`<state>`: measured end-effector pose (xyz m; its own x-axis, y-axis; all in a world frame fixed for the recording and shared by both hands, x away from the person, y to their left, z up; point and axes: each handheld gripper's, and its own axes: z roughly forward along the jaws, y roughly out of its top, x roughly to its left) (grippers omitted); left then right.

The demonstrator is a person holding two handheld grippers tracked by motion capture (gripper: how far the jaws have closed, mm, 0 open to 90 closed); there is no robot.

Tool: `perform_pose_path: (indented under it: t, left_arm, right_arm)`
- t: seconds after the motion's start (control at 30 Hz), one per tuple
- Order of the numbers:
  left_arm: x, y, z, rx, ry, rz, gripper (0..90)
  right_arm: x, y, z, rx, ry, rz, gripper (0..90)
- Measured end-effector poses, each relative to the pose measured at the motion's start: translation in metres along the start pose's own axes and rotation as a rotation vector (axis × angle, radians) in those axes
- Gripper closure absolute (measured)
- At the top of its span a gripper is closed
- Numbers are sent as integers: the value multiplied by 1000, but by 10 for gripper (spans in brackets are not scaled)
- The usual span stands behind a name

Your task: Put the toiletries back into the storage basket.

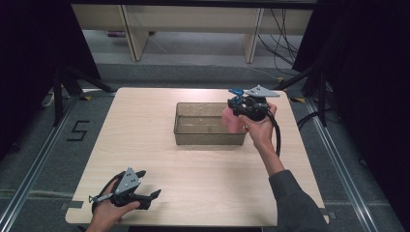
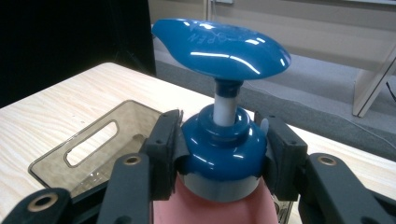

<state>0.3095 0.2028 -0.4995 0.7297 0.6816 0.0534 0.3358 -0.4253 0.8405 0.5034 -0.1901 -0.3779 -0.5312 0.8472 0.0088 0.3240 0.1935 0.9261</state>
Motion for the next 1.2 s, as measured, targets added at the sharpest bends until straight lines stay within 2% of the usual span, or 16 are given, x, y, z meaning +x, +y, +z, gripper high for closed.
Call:
perform_pose_path:
  t: [0.17, 0.2, 0.23, 0.43, 0.5, 0.53, 0.6, 0.63, 0.73, 0.77, 0.83, 0.93, 1.07, 1.1, 1.13, 1.2]
  left_arm:
    - [-1, 0, 0, -2, 3, 4, 148]
    - [1, 1, -1, 18, 0, 29, 148]
    - [-1, 0, 0, -3, 2, 3, 148]
    - [-1, 0, 0, -11, 4, -3, 148]
    - [0, 1, -1, 1, 9, 15, 148]
    - [1, 1, -1, 6, 12, 25, 148]
    - [0, 0, 0, -4, 3, 0, 148]
    - [0, 0, 0, -6, 3, 0, 148]
    - [0, 1, -1, 0, 10, 4, 148]
    - [0, 1, -1, -1, 11, 4, 148]
    - [0, 1, -1, -1, 12, 7, 148]
    - [0, 1, -1, 0, 11, 5, 148]
    - [0, 1, -1, -1, 11, 5, 148]
    - [0, 1, -1, 0, 11, 3, 148]
    - [0, 1, -1, 3, 11, 6, 148]
    - [0, 1, 0, -7, 11, 2, 148]
  right_arm:
    - [2, -5, 5, 11, -1, 9, 538]
    - [1, -6, 6, 5, -5, 3, 538]
    - [1, -7, 7, 4, 0, 11, 538]
    - [0, -16, 14, 8, -16, 52, 538]
    - [0, -19, 15, 19, -14, 52, 538]
    - [0, -19, 16, 9, -32, 45, 538]
    - [-1, -21, 17, 23, -12, 57, 538]
    - [-1, -21, 17, 25, -22, 43, 538]
    - [-1, -23, 18, 35, -24, 58, 538]
    - [-2, -24, 19, 31, -30, 37, 538]
    - [0, -25, 19, 38, -26, 76, 538]
    - [-3, -27, 20, 34, -39, 47, 538]
    - [-4, -31, 21, 31, -43, 55, 538]
    - [-4, -32, 21, 44, -30, 82, 538]
    - [-5, -33, 22, 45, -36, 59, 538]
    - [-5, -35, 22, 50, -42, 70, 538]
